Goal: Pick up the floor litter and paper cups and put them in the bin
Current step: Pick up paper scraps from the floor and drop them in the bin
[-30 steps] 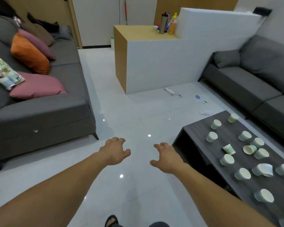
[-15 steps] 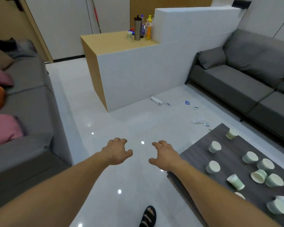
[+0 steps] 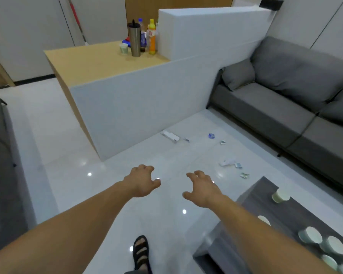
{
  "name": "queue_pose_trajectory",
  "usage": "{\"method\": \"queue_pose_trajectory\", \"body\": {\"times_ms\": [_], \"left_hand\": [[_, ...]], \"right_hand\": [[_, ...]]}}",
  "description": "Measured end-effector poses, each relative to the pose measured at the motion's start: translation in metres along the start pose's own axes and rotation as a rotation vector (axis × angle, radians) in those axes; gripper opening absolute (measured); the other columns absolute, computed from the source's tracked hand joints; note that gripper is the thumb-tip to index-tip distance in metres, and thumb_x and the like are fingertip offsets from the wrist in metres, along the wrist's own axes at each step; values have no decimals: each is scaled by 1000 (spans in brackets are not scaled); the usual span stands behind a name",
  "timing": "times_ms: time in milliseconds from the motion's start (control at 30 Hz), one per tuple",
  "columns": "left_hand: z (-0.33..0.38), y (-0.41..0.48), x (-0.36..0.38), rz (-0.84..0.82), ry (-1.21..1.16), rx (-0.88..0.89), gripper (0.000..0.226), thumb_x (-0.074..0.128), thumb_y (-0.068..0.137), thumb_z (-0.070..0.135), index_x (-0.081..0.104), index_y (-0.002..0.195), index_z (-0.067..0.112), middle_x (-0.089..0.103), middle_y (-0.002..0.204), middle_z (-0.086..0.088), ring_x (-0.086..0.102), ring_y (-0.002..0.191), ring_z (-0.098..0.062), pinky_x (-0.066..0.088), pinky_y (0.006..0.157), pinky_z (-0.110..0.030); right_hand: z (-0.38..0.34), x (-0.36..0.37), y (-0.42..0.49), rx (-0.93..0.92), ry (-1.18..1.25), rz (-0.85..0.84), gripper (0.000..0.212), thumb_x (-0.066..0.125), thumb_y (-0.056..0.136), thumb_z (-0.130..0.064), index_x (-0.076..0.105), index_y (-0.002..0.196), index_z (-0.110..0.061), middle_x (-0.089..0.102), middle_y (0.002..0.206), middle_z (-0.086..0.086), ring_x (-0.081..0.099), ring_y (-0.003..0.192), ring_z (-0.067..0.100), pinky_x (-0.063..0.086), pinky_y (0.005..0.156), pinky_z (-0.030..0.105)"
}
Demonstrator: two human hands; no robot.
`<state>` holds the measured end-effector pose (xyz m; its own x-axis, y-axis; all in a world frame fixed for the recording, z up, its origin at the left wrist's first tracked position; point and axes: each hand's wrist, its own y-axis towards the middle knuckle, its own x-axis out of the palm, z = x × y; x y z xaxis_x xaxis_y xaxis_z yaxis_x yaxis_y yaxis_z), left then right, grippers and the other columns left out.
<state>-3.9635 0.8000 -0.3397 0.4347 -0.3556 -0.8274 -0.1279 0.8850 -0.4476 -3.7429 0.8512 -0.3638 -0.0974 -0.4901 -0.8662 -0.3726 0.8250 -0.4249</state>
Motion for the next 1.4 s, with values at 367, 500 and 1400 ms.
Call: {"method": "queue_pose_trajectory", "body": {"times_ms": [367,500,1400], "left_hand": [[60,221,-85,-123,67,107,68,44,92,51,26,149,18,30,150,-8,28,137,-29,34,107,-44],[94,305,-100,-155,83,109,68,44,93,51,24,149,18,28,152,-9,26,138,-29,32,110,-45],[115,821,-104,-370,-296,-322,63,46,93,47,30,148,18,35,147,-6,39,131,-25,36,107,-38]], "right_hand": [[55,-84,170,167,84,-33,76,58,90,-49,21,153,-26,14,159,2,22,142,24,33,110,38],[92,-117,252,167,89,-40,76,57,91,-48,20,153,-25,14,159,3,22,142,25,32,110,38],[249,-179,818,45,-10,-386,71,53,92,-41,21,153,-26,22,154,2,29,135,24,39,102,36]]}}
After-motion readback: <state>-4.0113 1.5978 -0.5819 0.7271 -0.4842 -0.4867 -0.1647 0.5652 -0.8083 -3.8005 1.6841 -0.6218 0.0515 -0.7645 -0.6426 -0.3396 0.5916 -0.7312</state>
